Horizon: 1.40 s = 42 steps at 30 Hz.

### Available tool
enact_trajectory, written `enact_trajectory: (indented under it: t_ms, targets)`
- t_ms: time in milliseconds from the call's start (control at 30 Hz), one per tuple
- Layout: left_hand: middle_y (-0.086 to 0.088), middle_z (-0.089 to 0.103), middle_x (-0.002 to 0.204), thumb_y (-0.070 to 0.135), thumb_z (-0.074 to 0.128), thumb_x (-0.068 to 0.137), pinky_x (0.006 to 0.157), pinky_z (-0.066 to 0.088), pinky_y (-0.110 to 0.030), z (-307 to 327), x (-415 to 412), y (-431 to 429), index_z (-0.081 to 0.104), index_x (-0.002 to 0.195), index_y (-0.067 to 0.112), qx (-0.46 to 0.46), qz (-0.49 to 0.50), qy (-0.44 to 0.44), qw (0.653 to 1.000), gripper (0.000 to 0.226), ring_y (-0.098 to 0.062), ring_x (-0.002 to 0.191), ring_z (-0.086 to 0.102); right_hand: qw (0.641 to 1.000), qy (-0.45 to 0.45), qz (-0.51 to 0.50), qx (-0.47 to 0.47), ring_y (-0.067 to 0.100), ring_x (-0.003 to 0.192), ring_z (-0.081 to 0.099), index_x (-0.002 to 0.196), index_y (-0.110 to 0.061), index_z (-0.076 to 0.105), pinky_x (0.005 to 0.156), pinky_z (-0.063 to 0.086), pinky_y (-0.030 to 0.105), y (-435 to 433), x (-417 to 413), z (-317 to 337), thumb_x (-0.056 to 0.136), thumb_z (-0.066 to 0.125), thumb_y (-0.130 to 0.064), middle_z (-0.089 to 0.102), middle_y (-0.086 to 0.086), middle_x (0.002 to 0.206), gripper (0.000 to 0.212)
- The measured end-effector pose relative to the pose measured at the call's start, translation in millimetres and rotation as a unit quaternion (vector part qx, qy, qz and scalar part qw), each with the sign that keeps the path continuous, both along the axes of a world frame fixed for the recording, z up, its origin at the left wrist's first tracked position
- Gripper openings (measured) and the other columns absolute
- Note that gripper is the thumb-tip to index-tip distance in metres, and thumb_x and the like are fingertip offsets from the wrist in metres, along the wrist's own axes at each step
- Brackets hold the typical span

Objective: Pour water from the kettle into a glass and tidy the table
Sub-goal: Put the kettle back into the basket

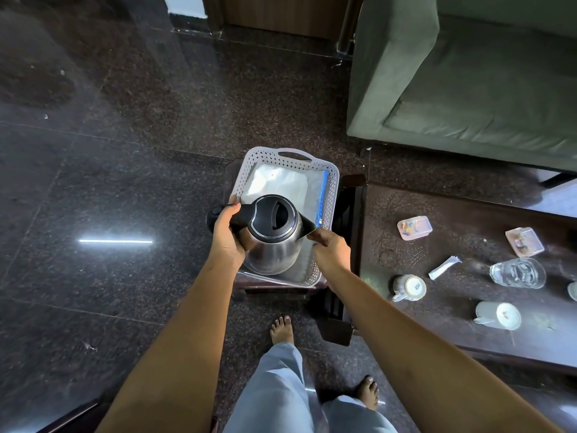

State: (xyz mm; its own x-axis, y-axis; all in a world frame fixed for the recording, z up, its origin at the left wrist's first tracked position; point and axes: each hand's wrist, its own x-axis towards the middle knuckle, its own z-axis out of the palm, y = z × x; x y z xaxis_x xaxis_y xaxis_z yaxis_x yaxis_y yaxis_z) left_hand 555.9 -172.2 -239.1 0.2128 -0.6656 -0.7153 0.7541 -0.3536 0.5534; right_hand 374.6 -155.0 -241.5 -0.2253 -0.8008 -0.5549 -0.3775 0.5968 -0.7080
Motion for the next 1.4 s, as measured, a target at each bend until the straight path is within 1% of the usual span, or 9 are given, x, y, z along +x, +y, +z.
enact_trajectory:
  t_ms: [400,533,633,800,867,933,1067,1233,1400]
  targets:
    - [0.003,0.076,0.086,0.032,0.057,0.083,0.058,0.056,-0.024,-10.9,-1.5,3.4,0.072,0.102,0.023,0.002,0.019,0.006,1.0,0.027,-0.013,0.075,0.073,1.0,-0.006,0.008,0.013,-0.003,0.06,0.047,0.112,-0.024,0.067,0.042,0.032,0.005,-1.2,-0.3,-5.3,0.08,0.04,0.008,0.067,-0.015,0.102,0.053]
    - [0.002,0.076,0.09,0.037,0.057,0.081,0.06,0.056,-0.024,-10.1,-1.6,2.3,0.072,0.105,0.019,-0.001,0.005,-0.003,1.0,0.033,-0.014,0.079,0.072,1.0,-0.002,0.026,0.018,0.004,0.081,0.057,0.116,-0.022,0.065,0.049,0.035,0.004,-4.9,-4.2,-2.3,0.079,0.04,0.008,0.066,-0.012,0.104,0.054]
    - [0.005,0.076,0.077,0.051,0.061,0.074,0.049,0.052,-0.02,-3.8,-2.6,1.0,0.072,0.089,0.023,0.067,-0.031,-0.06,0.995,0.034,-0.01,0.065,0.072,0.998,-0.003,0.055,0.038,0.008,0.093,0.055,0.12,-0.021,0.061,0.051,0.035,0.003,-9.6,-8.9,0.7,0.081,0.042,0.006,0.064,-0.007,0.11,0.051]
    - [0.001,0.074,0.076,0.056,0.056,0.083,0.056,0.049,-0.027,21.2,-2.5,-4.2,0.065,0.097,0.02,0.144,-0.067,-0.073,0.985,0.04,-0.015,0.07,0.069,0.996,0.007,0.075,0.049,0.018,0.106,0.057,0.126,-0.017,0.056,0.075,0.042,0.021,-21.7,-18.2,6.1,0.085,0.049,-0.001,0.061,0.003,0.122,0.045]
    - [-0.008,0.068,0.106,0.049,0.063,0.079,0.073,0.051,-0.036,29.3,0.9,-7.6,0.059,0.116,0.011,0.22,-0.045,-0.158,0.962,0.054,-0.024,0.094,0.064,0.995,0.018,0.079,0.05,0.018,0.106,0.057,0.128,-0.017,0.055,0.078,0.041,0.022,-28.4,-23.7,7.1,0.085,0.05,-0.002,0.059,0.005,0.123,0.046]
    - [-0.015,0.049,0.135,0.043,0.068,0.074,0.097,0.044,-0.047,35.7,7.8,-15.5,0.04,0.135,0.004,0.285,-0.023,-0.316,0.904,0.077,-0.033,0.121,0.049,0.994,0.032,0.089,0.049,0.019,0.108,0.056,0.128,-0.015,0.054,0.079,0.041,0.023,-37.3,-28.1,7.2,0.086,0.048,-0.002,0.058,0.006,0.125,0.045]
    - [-0.01,0.043,0.141,0.034,0.064,0.076,0.105,0.036,-0.05,56.1,2.8,-52.3,0.043,0.137,0.022,0.166,-0.135,-0.484,0.848,0.066,-0.032,0.128,0.04,0.995,0.05,0.081,0.044,0.022,0.114,0.055,0.128,-0.013,0.054,0.087,0.041,0.025,-60.6,-29.5,0.3,0.09,0.047,-0.005,0.057,0.009,0.129,0.039]
    - [-0.004,0.054,0.13,0.018,0.061,0.086,0.084,0.042,-0.029,46.7,-14.2,-96.2,0.057,0.126,0.017,0.067,-0.374,-0.415,0.827,0.04,-0.017,0.102,0.051,0.992,0.034,0.099,0.07,0.022,0.112,0.055,0.131,-0.013,0.051,0.079,0.039,0.02,-86.6,-17.7,-22.7,0.089,0.048,-0.003,0.053,0.01,0.133,0.043]
    - [-0.007,0.05,0.135,0.014,0.056,0.091,0.089,0.036,-0.024,15.0,-16.5,-115.7,0.053,0.128,0.018,0.089,-0.531,-0.387,0.749,0.038,-0.023,0.117,0.049,0.985,0.033,0.132,0.104,0.025,0.103,0.058,0.136,-0.019,0.045,0.072,0.041,0.024,-114.6,-3.2,-55.5,0.087,0.049,-0.003,0.05,0.012,0.134,0.052]
